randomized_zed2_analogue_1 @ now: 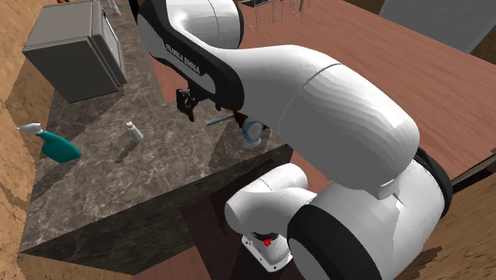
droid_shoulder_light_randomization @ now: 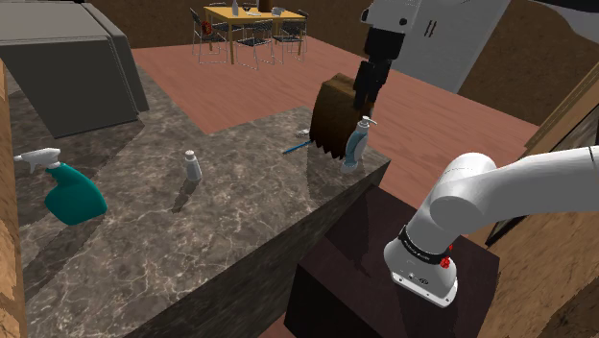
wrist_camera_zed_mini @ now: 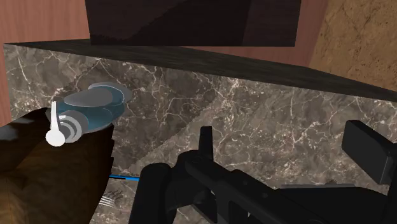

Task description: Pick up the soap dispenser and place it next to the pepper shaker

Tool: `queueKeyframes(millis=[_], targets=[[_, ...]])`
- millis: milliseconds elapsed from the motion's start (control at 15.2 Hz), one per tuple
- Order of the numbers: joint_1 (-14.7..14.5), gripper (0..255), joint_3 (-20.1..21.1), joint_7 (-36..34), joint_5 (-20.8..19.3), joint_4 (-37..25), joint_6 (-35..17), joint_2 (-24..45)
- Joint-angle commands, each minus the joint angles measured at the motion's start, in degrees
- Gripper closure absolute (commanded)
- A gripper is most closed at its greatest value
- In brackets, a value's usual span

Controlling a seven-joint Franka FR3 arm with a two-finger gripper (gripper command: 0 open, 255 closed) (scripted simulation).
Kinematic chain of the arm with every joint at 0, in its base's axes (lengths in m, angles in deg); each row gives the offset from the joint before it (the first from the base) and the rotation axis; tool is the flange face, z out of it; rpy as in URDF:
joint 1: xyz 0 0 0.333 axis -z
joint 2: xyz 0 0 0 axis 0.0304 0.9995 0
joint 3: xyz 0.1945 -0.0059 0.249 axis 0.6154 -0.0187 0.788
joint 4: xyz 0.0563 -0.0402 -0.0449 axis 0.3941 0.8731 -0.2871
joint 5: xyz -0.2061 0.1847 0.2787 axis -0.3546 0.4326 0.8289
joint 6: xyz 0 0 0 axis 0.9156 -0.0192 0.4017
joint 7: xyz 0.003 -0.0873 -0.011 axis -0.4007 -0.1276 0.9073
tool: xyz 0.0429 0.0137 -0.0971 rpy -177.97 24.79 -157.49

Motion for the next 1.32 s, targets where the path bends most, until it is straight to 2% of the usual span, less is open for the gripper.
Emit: queueKeyframes(millis=[0, 660, 1254], targets=[[0.0, 0, 0.0, 0.0, 0.0, 0.0, 0.0, 0.0], [4.0, 0, -8.2, 11.3, -9.9, 7.0, -13.2, 4.9], [7.3, 0, -16.1, 20.4, -16.8, 7.4, -26.9, 15.6]])
